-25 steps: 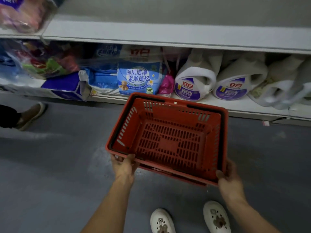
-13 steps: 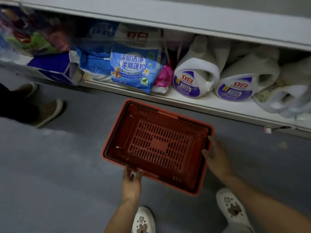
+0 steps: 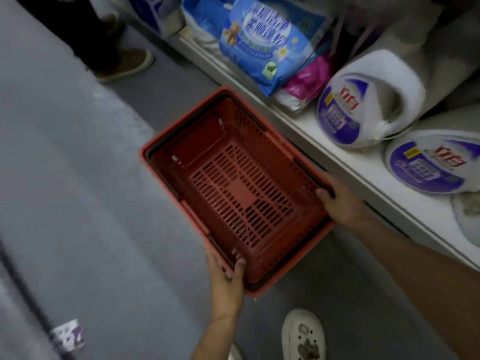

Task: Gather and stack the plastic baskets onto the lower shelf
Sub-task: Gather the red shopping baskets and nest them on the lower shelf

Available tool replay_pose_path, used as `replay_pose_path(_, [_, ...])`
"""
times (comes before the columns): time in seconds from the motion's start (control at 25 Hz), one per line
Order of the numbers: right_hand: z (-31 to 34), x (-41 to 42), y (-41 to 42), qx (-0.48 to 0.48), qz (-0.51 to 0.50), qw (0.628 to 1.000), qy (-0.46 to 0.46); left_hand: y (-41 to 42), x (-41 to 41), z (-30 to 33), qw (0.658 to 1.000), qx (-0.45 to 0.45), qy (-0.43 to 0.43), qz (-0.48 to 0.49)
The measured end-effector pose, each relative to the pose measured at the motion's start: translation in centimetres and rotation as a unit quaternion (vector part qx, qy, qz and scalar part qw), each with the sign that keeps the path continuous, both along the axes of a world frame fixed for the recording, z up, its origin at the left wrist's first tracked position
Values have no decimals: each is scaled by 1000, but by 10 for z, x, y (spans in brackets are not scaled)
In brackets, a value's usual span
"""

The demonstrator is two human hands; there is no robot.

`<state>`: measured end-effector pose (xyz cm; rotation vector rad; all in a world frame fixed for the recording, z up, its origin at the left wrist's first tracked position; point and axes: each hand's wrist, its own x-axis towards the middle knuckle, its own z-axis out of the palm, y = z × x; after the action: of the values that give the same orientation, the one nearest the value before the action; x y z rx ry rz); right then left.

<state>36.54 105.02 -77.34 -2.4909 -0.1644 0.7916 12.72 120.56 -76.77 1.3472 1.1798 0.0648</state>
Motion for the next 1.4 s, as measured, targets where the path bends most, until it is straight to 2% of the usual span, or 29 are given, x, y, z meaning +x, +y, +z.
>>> replay_pose_path(0.08, [-3,-5,-5,-2,-5,1000,-10,-5,-14,-5,1000,-7,-18,7])
replay_pose_path(0.2, [-3,-42,-21,-6,-5,1000,6,1,-39,-10,998,31,-23,42])
replay_pose_path(0.4, [-7,-80,-18,191,-90,976,45,10,-59,-17,996,9,-63,56])
replay_pose_path(0.52, [5,-93,-14,243,-115,962,52,16,-61,2,992,41,-82,86])
replay_pose_path(0.72, [60,-102,6,297,-189,934,63,45,-50,78,990,22,-78,119])
replay_pose_path(0.88, [115,-104,12,299,-289,902,112,59,-50,131,988,-6,-24,149])
replay_pose_path(1.08, [193,-143,-27,288,-340,886,128,32,-70,211,993,-25,5,115])
replay_pose_path(1.28, [276,-165,-54,305,-394,858,120,19,-68,288,997,-18,-18,72])
replay_pose_path(1.4, [333,-172,-61,325,-411,848,83,17,-58,342,998,-7,-53,43])
